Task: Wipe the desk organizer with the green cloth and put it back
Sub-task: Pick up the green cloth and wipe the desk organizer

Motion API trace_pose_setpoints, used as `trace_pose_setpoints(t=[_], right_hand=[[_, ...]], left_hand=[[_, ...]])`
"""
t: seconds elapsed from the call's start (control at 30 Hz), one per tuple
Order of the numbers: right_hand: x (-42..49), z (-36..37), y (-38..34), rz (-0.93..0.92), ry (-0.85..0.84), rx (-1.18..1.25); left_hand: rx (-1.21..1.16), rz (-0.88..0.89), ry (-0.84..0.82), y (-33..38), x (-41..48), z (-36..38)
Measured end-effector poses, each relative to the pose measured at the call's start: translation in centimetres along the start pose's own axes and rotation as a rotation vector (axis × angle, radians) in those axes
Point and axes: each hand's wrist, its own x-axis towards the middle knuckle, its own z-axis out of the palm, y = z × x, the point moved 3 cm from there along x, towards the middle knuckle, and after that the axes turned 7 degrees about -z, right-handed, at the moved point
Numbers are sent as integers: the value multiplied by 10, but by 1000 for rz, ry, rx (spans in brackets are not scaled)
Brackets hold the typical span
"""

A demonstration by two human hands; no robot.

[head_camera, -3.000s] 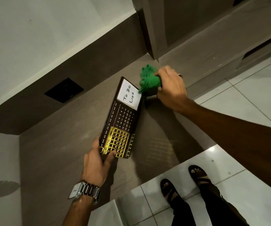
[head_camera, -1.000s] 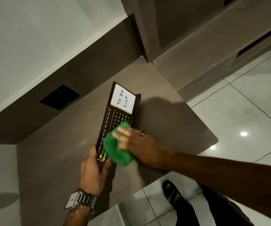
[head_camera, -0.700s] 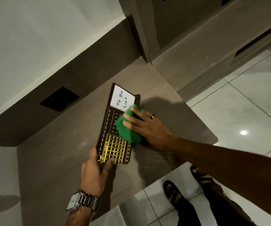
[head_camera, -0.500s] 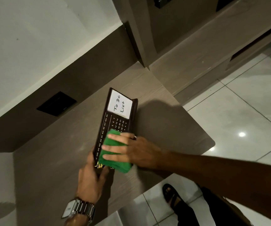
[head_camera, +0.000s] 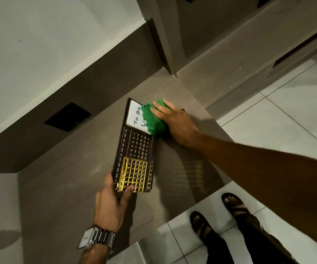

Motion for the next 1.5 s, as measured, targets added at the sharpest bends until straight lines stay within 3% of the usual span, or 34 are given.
trace_pose_setpoints(t=[0.1,0.2,0.33,0.43,0.63,0.8,0.9,0.97,1.13,1.2,1.3,1.4,1.5], right_hand=[[-29,2,-19,-10,40,-22],[-63,15,-61,-32,12,143],[-101,24,-107,-308,-72,121],[-82,9,-85,-394,-38,42],[2,-34,13,35,9,-271],[-55,-2,-51,-402,-22,-79],[-72,5,-64,-525,-49,-63],[-52,-3,-45,-443,-28,-115],[15,-31,12,30,48,-175],[14,-27,8,48,50,-149],[-24,-8,-29,-94,8,-34],[-76,8,-87,-356,5,51],[-106,13,-122,-480,-115,100]], left_hand=[[-10,-3,-12,2,-1,1],[4,-24,-11,3,-2,-1],[24,-30,-25,5,-1,-1],[15,-29,-15,7,-2,-2],[-13,-27,-8,7,-2,1],[-12,-40,1,1,-1,3],[-27,-54,-9,1,-1,3],[-30,-50,-19,1,-1,3],[-31,-27,-6,2,-1,3],[-31,-41,-14,1,0,3],[-31,-62,-23,1,0,2],[-13,-42,-7,4,0,0],[6,-32,-3,7,-1,-1]])
